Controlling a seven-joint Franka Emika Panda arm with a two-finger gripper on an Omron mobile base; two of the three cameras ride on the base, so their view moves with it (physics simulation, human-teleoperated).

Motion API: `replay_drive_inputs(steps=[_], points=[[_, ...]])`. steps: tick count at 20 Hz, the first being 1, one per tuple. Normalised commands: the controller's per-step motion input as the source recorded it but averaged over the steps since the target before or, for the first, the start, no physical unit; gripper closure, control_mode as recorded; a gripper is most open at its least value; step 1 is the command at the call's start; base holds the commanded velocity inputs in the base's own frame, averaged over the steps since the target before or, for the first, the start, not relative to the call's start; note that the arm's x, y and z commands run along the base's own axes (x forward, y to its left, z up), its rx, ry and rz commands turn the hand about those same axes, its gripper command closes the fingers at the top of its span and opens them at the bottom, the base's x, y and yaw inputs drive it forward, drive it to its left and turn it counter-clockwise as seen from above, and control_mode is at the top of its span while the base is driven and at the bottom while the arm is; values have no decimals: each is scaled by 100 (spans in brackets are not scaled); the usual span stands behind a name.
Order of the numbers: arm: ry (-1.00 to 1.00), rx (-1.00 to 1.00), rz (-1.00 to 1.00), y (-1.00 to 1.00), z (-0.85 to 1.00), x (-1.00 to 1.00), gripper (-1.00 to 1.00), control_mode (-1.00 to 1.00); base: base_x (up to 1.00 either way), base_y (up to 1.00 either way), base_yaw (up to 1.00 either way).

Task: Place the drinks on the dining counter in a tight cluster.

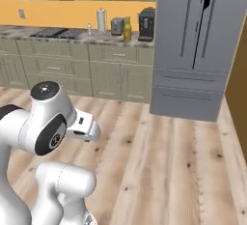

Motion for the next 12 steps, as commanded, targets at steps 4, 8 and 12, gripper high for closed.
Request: replay_drive_inputs(steps=[4,8,12], points=[[0,0,0,0,0,0,-100,100,100,49,8],[0,0,0,0,0,0,-100,100,100,60,1],[0,0,0,0,0,0,-100,100,100,74,-1]])
